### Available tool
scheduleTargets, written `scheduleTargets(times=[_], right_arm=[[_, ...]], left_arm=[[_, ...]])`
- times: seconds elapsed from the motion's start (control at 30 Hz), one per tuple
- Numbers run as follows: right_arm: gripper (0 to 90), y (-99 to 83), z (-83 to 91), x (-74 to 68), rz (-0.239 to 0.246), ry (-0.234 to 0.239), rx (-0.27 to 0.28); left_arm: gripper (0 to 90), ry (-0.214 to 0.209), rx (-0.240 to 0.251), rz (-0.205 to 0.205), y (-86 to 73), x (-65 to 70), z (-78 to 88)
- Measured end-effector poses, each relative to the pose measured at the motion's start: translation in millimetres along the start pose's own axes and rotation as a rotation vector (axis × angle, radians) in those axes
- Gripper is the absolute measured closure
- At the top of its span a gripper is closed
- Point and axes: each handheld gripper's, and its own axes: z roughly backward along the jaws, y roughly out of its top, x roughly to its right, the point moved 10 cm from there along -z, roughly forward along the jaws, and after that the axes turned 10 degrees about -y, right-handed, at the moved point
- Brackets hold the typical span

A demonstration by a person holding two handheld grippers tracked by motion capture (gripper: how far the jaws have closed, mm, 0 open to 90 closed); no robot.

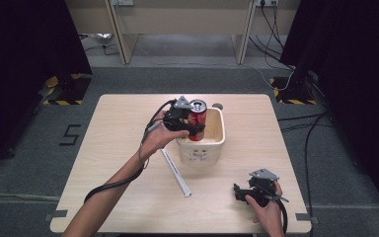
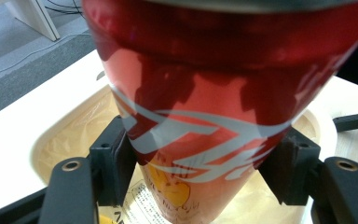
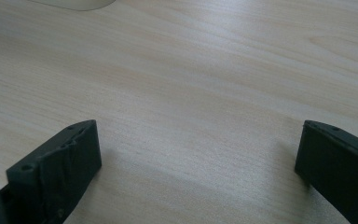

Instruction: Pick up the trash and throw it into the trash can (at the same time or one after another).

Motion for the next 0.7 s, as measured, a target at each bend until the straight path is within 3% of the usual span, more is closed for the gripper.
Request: scheduleTargets(times=[0.33,0.43,0.53,0.7], right_arm=[[0.3,-0.1,0.1,-0.2,-0.001,0.000,-0.001],[0.3,-0.1,0.0,-0.1,-0.001,0.000,-0.001],[0.3,0.0,-0.2,-0.1,0.000,0.000,0.001],[0.3,-0.2,0.1,-0.8,-0.001,0.004,-0.001]], left_arm=[[33.6,-0.008,-0.013,-0.004,-5.9,2.7,-3.1],[32.6,-0.019,-0.001,0.015,-6.5,3.6,-1.9],[19.2,-0.012,0.022,0.025,-2.5,3.4,4.1],[16.2,-0.018,0.069,0.027,6.3,5.2,22.2]])
